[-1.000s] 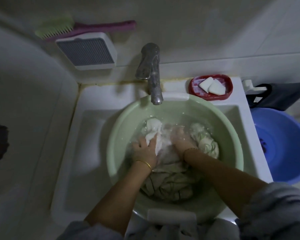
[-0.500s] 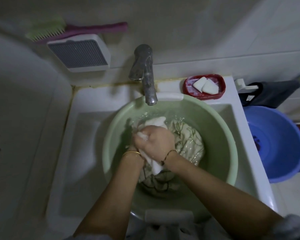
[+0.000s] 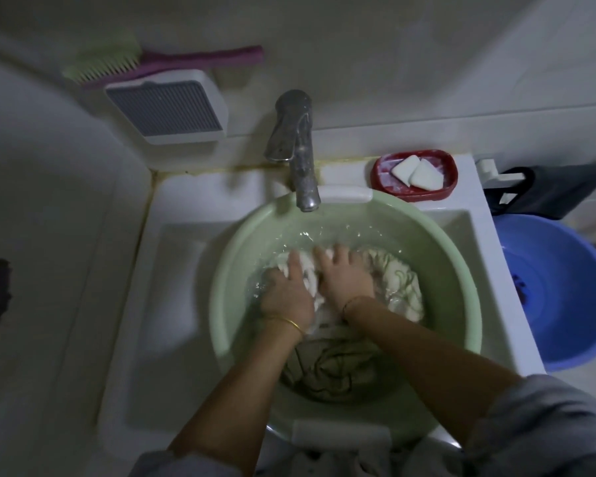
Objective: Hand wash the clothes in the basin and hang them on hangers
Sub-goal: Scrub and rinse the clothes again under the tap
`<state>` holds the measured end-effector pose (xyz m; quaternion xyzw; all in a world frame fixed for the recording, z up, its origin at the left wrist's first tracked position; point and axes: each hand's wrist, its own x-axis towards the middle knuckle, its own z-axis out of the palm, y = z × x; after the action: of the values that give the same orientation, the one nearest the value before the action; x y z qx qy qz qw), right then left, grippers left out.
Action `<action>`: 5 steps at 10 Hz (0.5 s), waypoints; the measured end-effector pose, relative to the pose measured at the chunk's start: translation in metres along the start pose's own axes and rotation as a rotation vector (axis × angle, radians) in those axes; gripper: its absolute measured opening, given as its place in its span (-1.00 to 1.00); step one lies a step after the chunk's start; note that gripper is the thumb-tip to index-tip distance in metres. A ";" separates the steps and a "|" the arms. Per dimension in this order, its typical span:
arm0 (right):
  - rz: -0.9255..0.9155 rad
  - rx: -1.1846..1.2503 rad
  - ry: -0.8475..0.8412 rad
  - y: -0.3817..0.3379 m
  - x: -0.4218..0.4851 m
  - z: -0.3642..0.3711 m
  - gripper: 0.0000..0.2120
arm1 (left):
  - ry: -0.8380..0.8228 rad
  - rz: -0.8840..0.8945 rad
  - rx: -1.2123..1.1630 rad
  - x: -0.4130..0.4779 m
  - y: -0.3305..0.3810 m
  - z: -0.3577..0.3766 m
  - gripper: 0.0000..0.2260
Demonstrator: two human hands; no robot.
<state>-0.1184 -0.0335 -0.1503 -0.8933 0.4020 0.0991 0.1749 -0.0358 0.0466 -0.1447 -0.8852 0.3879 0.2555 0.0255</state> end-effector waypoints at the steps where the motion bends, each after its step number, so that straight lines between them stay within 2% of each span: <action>1: -0.146 -0.173 -0.177 0.010 -0.004 0.007 -0.47 | -0.125 0.022 0.188 0.003 -0.010 0.009 -0.15; 2: 0.083 -0.084 -0.196 0.018 0.000 -0.001 -0.53 | -0.038 0.074 -0.103 0.005 -0.010 0.005 -0.31; 3: 0.244 0.380 -0.133 0.008 -0.003 -0.014 -0.60 | -0.004 -0.065 -0.717 0.015 -0.006 -0.011 -0.56; 4: 0.200 0.653 -0.125 -0.001 -0.010 -0.030 -0.68 | 0.029 -0.131 -0.813 0.018 0.001 -0.025 -0.73; 5: 0.076 0.971 -0.047 -0.016 -0.035 -0.053 -0.73 | -0.020 -0.173 -1.266 0.033 -0.003 -0.032 -0.79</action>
<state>-0.1276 -0.0207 -0.0872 -0.6905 0.4301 -0.0733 0.5769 -0.0011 0.0191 -0.1328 -0.7545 0.0885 0.4406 -0.4783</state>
